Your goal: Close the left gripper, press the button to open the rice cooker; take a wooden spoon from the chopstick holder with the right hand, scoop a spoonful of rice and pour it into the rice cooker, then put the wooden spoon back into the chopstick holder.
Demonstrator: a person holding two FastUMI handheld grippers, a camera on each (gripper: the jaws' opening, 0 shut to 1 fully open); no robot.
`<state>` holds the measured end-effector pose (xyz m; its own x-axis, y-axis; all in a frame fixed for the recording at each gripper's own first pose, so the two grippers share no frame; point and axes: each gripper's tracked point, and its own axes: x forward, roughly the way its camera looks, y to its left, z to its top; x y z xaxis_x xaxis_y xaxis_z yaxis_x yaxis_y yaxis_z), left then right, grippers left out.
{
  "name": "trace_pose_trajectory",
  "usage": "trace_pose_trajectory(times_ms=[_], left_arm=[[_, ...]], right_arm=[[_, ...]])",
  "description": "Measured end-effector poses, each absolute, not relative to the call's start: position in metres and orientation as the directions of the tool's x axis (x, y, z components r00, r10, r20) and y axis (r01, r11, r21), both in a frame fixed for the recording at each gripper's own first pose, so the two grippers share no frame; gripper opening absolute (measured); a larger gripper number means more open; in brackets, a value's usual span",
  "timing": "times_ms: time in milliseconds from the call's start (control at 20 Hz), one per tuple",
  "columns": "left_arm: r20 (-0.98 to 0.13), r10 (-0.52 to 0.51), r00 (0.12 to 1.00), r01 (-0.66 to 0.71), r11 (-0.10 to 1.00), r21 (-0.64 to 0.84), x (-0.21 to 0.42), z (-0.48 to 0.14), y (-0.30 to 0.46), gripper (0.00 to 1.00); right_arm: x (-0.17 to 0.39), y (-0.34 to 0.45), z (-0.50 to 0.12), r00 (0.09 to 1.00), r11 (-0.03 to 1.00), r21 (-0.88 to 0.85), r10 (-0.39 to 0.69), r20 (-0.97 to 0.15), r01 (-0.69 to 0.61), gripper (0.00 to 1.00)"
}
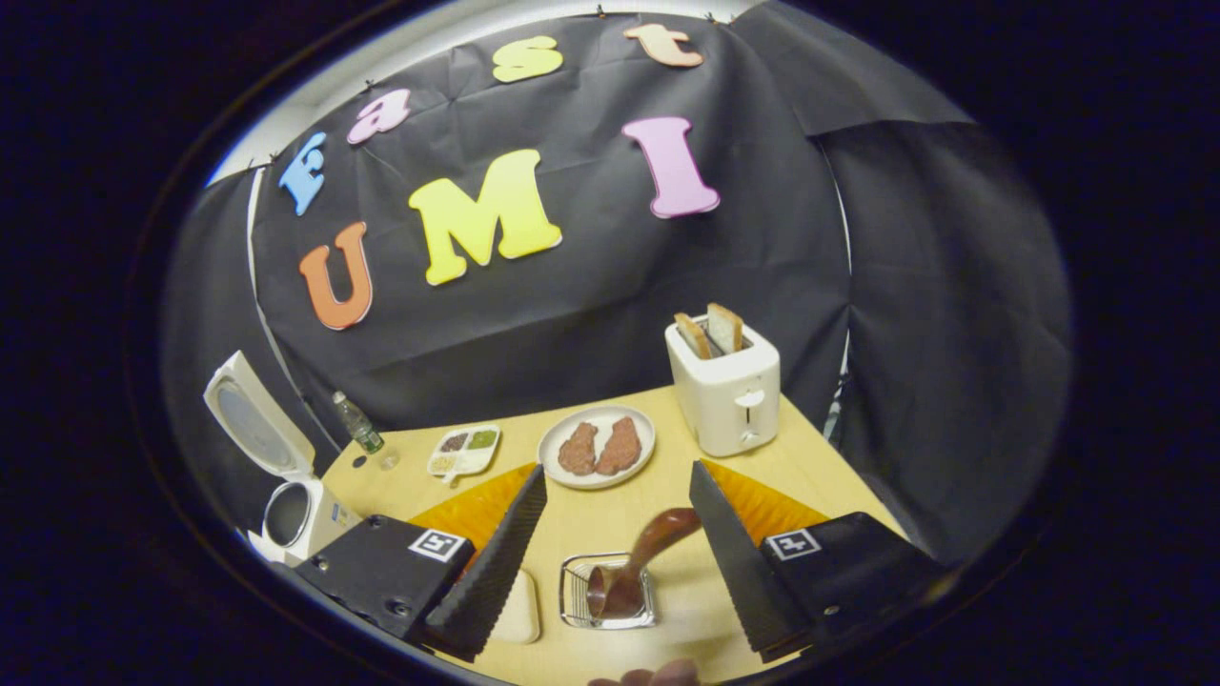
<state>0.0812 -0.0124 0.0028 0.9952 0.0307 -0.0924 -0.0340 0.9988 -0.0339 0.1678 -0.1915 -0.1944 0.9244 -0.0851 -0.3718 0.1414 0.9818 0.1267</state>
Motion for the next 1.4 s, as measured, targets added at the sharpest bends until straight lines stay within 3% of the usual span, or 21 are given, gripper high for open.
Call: trace_pose_trajectory(times_ms=[150, 300, 400, 550, 900, 1100, 1400], left_arm=[[-0.035, 0.033, 0.999, -0.035, 0.998, -0.045, 0.102, 0.034, 0.003, 0.94], [0.035, 0.044, 0.998, -0.042, 0.998, -0.056, 0.128, 0.068, 0.021, 0.94], [0.058, 0.058, 0.997, -0.054, 0.997, -0.056, 0.15, 0.081, 0.035, 0.94], [0.06, 0.076, 0.995, -0.073, 0.996, -0.05, 0.186, 0.089, 0.055, 0.94], [-0.042, 0.103, 0.994, -0.104, 0.995, -0.012, 0.268, 0.05, 0.084, 0.94], [-0.18, 0.127, 0.976, -0.128, 0.992, 0.003, 0.298, 0.005, 0.106, 0.94], [-0.319, 0.086, 0.944, -0.13, 0.984, -0.121, 0.325, -0.02, 0.118, 0.94]], right_arm=[[0.155, -0.185, -0.143, 0.955, 0.994, 0.033, -0.092, -0.283, 0.105, 0.96], [0.135, -0.169, -0.108, 0.973, 0.997, -0.049, -0.069, -0.222, 0.06, 1.0], [0.124, -0.149, -0.096, 0.976, 0.998, -0.048, -0.037, -0.216, 0.027, 0.96], [0.112, -0.135, -0.088, 0.977, 0.999, -0.034, -0.018, -0.212, 0.011, 0.99], [0.088, -0.153, -0.102, 0.962, 0.995, -0.053, -0.097, -0.255, 0.086, 0.96], [0.072, -0.172, -0.109, 0.945, 0.984, -0.055, -0.176, -0.274, 0.167, 1.0], [0.056, -0.17, -0.116, 0.93, 0.974, -0.039, -0.223, -0.294, 0.221, 1.0]])
